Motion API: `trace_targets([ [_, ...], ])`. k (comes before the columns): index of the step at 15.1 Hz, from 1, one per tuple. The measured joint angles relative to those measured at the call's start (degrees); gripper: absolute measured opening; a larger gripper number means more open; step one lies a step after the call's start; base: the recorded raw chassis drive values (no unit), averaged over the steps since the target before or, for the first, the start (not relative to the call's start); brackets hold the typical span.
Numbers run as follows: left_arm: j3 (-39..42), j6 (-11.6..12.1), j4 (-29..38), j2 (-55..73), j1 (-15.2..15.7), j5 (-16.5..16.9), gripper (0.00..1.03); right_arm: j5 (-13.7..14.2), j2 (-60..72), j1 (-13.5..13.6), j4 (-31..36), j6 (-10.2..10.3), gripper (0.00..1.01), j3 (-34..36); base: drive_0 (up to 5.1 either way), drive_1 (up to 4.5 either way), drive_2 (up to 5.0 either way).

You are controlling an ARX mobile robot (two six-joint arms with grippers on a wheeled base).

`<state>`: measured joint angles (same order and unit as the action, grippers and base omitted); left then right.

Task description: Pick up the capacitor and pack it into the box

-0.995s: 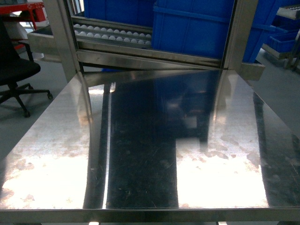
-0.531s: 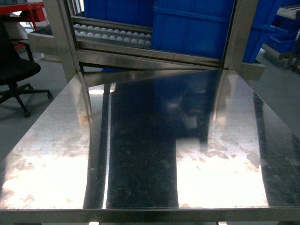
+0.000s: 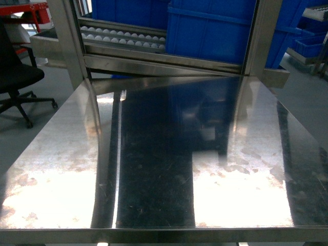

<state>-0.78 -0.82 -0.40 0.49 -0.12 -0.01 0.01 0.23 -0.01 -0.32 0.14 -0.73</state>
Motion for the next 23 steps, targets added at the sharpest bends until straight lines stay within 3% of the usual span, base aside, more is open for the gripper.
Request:
trace_targets([
  [23,0.00,0.04,-0.02,0.00,0.00,0.00,0.44,0.00,0.00,0.00,0.00,0.02,0.98,0.00,0.0,0.00,0.0],
])
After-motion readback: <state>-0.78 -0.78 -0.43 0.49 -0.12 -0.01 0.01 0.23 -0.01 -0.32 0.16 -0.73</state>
